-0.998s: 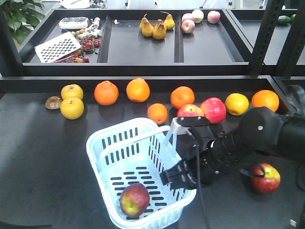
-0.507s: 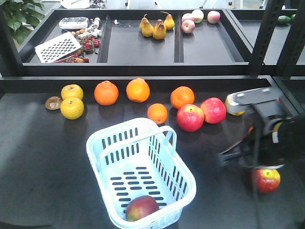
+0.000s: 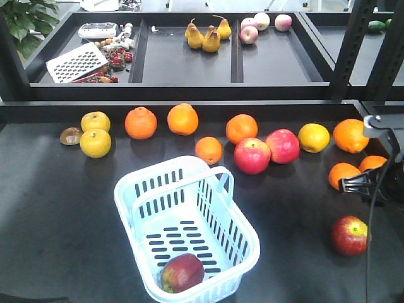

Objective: Pick three apples into basket with both arms
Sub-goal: 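Move the right gripper to the next red apple and grasp it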

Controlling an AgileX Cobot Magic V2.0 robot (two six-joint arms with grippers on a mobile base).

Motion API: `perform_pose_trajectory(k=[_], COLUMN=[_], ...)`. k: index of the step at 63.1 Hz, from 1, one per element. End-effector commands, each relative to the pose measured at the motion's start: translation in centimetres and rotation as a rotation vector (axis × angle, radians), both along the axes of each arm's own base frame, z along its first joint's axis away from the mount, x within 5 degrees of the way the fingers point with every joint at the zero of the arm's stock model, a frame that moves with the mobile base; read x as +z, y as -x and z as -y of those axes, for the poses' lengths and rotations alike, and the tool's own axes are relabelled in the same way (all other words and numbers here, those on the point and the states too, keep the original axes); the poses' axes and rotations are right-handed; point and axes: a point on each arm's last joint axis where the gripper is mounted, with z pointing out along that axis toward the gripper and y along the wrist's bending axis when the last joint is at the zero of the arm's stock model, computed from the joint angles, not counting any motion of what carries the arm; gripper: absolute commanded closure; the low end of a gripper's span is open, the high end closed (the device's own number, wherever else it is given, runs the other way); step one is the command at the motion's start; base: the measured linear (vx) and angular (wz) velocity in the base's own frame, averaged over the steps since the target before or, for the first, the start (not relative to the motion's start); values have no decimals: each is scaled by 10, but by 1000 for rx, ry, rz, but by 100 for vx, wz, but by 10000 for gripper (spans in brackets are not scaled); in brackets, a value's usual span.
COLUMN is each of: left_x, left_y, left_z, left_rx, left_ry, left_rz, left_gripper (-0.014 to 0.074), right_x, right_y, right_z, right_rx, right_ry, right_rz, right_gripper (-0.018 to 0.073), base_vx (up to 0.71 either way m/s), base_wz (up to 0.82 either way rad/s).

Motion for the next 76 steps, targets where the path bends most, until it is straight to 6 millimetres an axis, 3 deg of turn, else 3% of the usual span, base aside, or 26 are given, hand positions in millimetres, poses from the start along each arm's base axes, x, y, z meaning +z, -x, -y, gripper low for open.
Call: perform_pose_trajectory(k=[1, 6, 12, 33, 62, 76], left_x=[12, 12, 12, 12, 12, 12], left_y=[-4, -4, -4, -4, -4, -4], left_z=[1, 1, 1, 1, 1, 1], left_rx=[32, 32, 32, 32, 32, 32], left_ry=[61, 61, 61, 59, 59, 59], left_rz=[45, 45, 45, 46, 46, 46], left_gripper=[603, 603, 603, 603, 603, 603], right_x=[2, -8, -15, -50, -118, -132], right_y=[-17, -29, -44, -88, -104, -104], right_z=[17, 27, 30, 27, 27, 27], right_rx=[-33, -57, -41, -10, -22, -13], right_ry=[18, 26, 37, -27, -39, -36], right_rz=[39, -17, -74, -170, -309, -344], right_gripper=[-33, -123, -160, -91, -38, -20], base_vx=[0, 0, 0, 0, 0, 0], base_wz=[0, 0, 0, 0, 0, 0])
